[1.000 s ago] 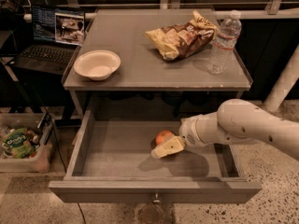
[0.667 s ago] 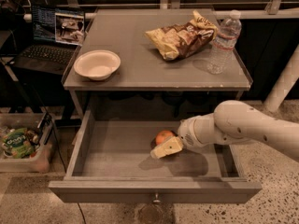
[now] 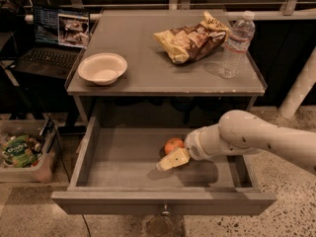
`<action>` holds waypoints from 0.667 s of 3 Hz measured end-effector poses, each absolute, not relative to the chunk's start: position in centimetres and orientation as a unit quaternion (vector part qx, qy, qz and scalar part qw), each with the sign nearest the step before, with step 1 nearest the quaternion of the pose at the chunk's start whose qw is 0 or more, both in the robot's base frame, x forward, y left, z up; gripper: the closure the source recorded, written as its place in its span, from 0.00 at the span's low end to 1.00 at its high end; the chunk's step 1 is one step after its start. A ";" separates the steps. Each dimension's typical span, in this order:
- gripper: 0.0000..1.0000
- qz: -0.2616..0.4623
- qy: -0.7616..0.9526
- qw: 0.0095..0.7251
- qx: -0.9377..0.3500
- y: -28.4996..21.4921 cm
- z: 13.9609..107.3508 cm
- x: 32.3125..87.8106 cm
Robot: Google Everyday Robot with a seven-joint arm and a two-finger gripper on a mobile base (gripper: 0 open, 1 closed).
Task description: Pick orange from top drawer and place on counter
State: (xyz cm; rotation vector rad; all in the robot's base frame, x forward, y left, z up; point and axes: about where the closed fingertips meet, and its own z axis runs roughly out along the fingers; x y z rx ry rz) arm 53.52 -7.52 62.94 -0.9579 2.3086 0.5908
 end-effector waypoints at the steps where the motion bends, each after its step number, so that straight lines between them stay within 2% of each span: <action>1: 0.00 0.225 0.863 0.277 -0.359 -7.0 62.4 53.7; 2: 0.26 0.228 0.861 0.275 -0.361 -6.6 62.3 54.1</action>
Offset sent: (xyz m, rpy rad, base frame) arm 0.0109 0.0119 -0.0069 0.0083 0.0205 0.0168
